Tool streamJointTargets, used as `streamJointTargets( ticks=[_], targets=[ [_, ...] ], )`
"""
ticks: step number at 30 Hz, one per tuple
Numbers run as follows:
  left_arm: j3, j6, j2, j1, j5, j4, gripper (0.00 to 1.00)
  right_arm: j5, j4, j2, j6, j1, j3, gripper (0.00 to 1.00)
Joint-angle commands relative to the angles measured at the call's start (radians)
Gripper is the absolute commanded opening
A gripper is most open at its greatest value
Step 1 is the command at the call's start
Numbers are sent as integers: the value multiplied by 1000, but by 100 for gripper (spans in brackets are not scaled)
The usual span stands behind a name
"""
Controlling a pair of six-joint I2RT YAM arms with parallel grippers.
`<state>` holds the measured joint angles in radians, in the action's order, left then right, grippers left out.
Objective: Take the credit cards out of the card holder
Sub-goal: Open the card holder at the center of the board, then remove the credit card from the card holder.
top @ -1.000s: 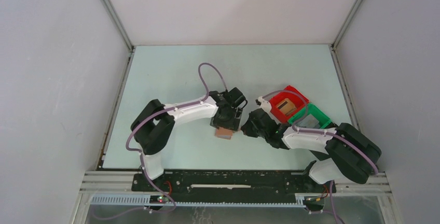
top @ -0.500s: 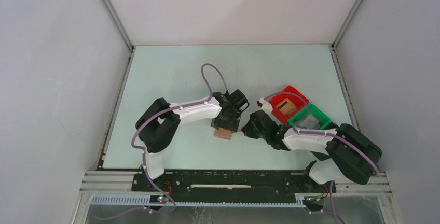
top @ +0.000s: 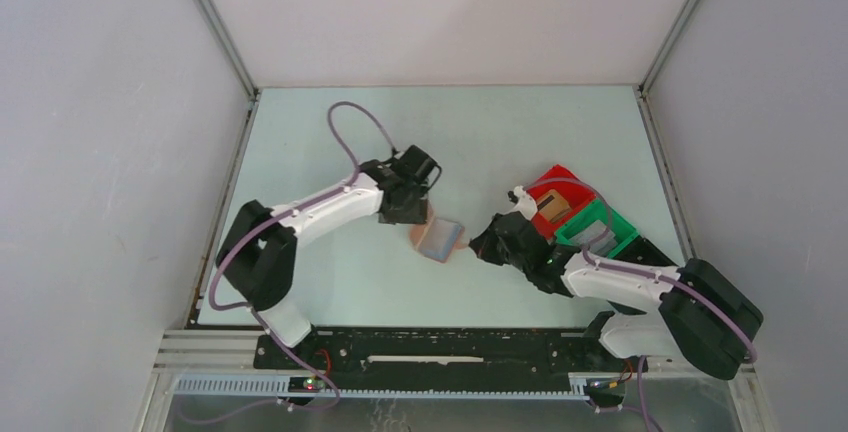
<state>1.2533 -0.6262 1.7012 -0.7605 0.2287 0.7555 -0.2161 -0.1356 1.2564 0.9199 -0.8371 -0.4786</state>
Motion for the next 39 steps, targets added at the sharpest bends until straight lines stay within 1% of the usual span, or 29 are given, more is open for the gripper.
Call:
streamJointTargets(
  ticks=[1, 4, 6, 12, 15, 18, 21, 26, 29, 32, 35, 39],
  targets=[
    [-124, 23, -84, 109, 34, -60, 62, -13, 43, -39, 23, 4, 30, 0],
    [-146, 36, -73, 159, 17, -58, 62, -8, 76, -70, 35, 8, 48, 0],
    [-151, 44, -70, 169, 17, -48, 62, -1, 101, -111, 32, 10, 58, 0],
    [-167, 46, -67, 168, -36, -53, 65, -16, 246, -269, -3, 20, 61, 0],
    [-158, 58, -61, 164, -74, -39, 65, 30, 291, -363, -30, 51, 60, 0],
    [-158, 60, -115, 150, -76, -47, 67, 77, 340, -420, -53, 76, 31, 0],
    [-150, 59, -178, 148, -101, -60, 69, 97, 373, -429, -77, 86, -13, 0],
    [-111, 69, -187, 148, -171, -64, 71, 137, 376, -396, -80, 89, -58, 0],
    [-121, 67, -204, 148, -218, -88, 71, 170, 372, -414, -75, 88, -58, 0],
    [-149, 65, -225, 149, -307, -141, 72, 204, 346, -441, -83, 86, -60, 0],
    [-176, 77, -211, 147, -349, -188, 75, 245, 359, -434, -89, 90, -84, 0],
    [-186, 75, -138, 144, -365, -186, 74, 235, 376, -428, -96, 93, -89, 0]
  ],
)
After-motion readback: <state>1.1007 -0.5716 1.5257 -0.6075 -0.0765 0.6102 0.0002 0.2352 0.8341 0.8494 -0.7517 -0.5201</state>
